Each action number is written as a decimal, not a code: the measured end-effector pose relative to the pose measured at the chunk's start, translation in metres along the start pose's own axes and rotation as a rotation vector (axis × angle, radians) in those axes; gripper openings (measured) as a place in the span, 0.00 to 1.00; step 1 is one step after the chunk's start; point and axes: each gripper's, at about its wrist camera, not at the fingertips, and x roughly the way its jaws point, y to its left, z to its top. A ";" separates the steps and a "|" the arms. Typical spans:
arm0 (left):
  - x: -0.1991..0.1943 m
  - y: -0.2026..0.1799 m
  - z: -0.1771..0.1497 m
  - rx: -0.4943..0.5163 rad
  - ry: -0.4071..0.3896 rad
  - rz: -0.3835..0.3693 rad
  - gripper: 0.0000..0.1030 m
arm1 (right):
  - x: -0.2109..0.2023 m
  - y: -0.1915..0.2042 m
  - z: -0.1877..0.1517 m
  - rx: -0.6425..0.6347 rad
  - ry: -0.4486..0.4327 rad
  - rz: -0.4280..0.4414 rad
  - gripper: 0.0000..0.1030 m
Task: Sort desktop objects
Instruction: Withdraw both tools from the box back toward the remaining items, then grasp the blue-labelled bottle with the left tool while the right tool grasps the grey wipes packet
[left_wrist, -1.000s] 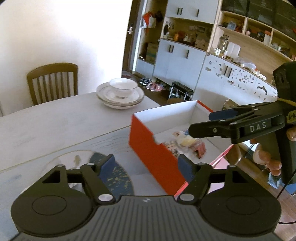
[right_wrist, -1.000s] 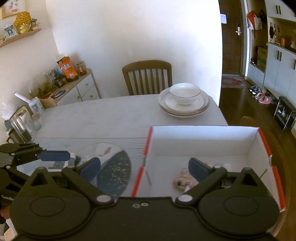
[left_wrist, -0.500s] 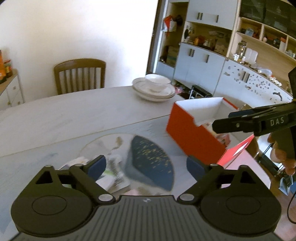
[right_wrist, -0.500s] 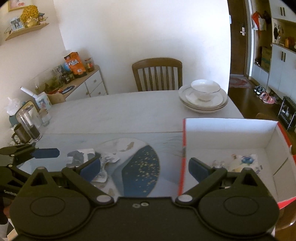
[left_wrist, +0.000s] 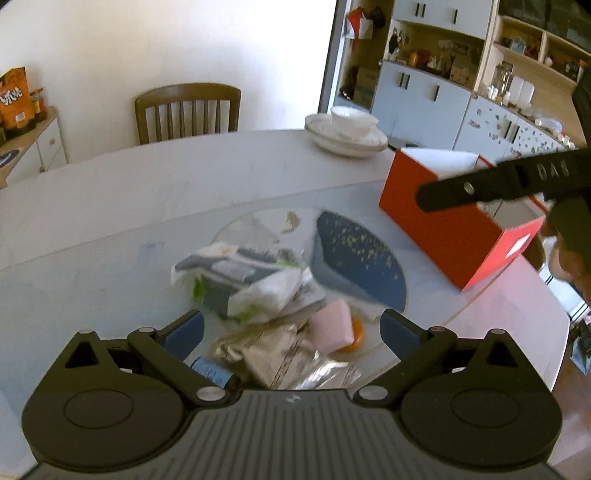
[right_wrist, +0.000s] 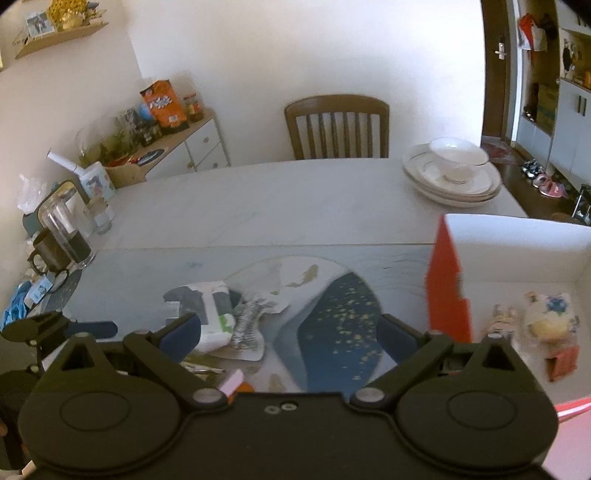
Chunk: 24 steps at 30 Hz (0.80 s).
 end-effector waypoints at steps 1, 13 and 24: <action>0.002 0.000 -0.002 0.004 0.005 0.001 0.99 | 0.004 0.004 0.000 -0.004 0.006 -0.001 0.99; 0.026 0.024 -0.018 -0.030 0.078 0.013 0.99 | 0.044 0.045 0.017 -0.058 0.036 0.034 0.99; 0.034 0.057 -0.028 -0.020 0.111 -0.061 0.99 | 0.081 0.069 0.028 -0.089 0.087 0.067 0.99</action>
